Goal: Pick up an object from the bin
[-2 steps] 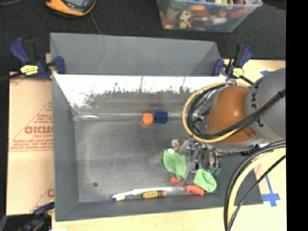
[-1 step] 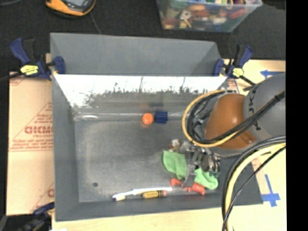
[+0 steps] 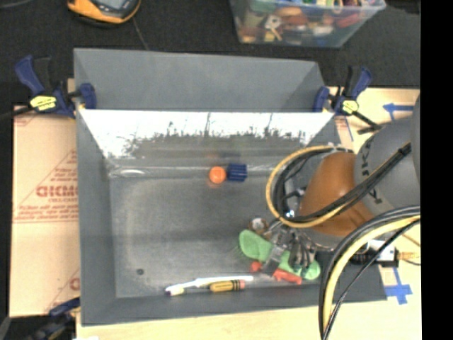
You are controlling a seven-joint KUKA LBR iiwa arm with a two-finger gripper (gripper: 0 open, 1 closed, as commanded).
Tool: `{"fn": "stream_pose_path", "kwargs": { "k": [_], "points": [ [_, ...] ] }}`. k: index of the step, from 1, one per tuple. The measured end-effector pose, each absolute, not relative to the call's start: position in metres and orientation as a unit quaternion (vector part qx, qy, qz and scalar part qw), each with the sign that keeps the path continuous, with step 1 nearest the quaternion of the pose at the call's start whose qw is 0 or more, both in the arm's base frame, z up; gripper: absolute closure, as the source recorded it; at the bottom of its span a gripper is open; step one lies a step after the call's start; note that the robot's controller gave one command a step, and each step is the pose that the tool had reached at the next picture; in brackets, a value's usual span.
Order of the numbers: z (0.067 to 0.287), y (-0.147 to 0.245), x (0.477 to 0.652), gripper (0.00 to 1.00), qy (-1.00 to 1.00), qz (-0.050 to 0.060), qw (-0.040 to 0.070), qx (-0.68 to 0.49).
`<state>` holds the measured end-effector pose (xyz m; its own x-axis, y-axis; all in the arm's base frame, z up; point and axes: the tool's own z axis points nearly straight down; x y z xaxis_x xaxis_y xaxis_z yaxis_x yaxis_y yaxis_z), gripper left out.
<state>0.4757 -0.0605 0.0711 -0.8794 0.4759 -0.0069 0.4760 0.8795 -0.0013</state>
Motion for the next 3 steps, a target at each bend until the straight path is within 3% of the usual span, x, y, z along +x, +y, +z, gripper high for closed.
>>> {"fn": "stream_pose_path", "kwargs": {
  "k": [1, 2, 3],
  "points": [
    [0.071, -0.061, 0.476, 1.00, 0.969, -0.002, 0.003, 0.245],
    [0.095, -0.060, 0.472, 1.00, 0.970, -0.002, -0.003, 0.244],
    [0.132, -0.061, 0.475, 1.00, 0.970, -0.001, 0.002, 0.244]
  ]
}}
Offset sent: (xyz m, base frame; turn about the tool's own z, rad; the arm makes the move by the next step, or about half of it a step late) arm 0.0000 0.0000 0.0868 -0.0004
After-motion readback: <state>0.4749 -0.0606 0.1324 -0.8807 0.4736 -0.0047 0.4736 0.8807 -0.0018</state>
